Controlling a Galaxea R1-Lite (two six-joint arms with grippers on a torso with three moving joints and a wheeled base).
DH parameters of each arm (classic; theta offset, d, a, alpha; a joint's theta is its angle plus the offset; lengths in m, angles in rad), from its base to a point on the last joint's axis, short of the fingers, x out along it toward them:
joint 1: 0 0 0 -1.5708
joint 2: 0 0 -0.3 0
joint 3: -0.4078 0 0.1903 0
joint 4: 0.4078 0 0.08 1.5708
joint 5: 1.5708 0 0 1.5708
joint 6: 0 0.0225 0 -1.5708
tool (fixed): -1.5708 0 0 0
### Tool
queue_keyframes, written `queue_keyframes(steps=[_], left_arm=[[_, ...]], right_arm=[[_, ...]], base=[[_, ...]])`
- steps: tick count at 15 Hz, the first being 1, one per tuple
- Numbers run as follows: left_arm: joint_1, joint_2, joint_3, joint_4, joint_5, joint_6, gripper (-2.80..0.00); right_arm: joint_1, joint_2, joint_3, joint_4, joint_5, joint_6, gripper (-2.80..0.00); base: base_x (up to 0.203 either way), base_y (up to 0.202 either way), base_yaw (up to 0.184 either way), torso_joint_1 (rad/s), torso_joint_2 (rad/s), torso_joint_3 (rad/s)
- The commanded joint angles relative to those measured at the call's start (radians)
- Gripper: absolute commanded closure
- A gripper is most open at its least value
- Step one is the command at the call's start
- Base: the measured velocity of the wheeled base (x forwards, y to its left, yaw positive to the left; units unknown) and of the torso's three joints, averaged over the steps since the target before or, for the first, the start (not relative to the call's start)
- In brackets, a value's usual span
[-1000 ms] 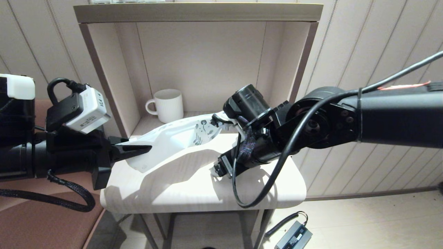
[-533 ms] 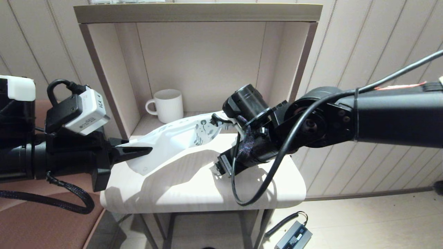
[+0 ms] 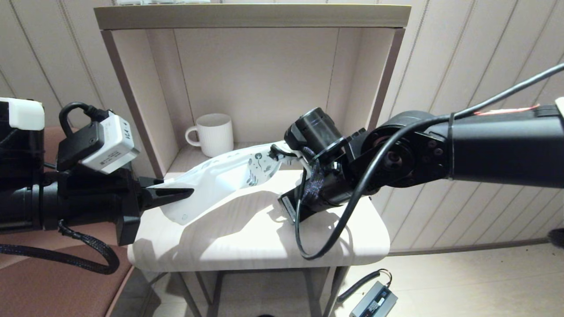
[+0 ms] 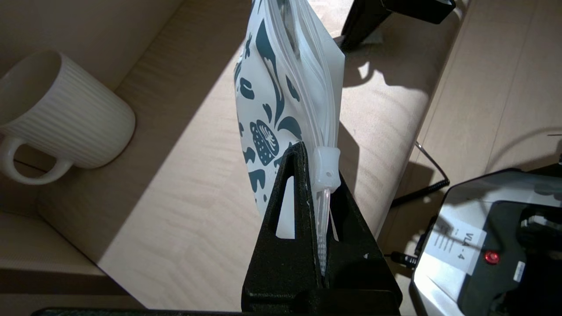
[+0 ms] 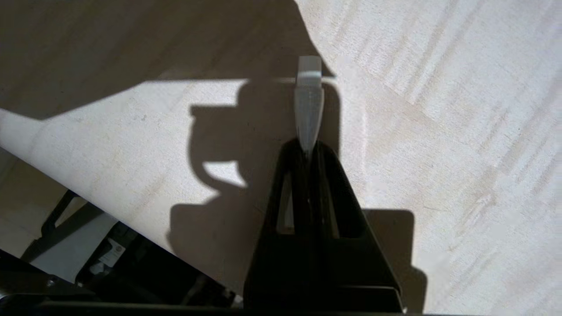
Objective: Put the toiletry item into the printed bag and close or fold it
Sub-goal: Pick up the toothpaste
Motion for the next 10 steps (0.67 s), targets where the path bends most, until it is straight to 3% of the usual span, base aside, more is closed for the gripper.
queue_keyframes(steps=[1,7,10], left_arm=[[0.0,0.001,-0.001,0.005,-0.003,0.003,0.0],[-0.071,0.055,-0.029,0.0,0.013,0.008,0.0],[-0.129,0.077,-0.059,-0.001,-0.012,0.014,0.0]], right_arm=[[0.0,-0.011,0.005,0.003,0.0,0.001,0.0],[-0.045,-0.13,0.03,0.003,-0.002,0.004,0.0],[-0.057,-0.235,0.016,0.003,0.003,0.011,0.0]], base=[[0.0,0.0,0.0,0.0,0.0,0.0],[0.0,0.0,0.0,0.0,0.0,0.0],[0.0,0.0,0.0,0.0,0.0,0.0]])
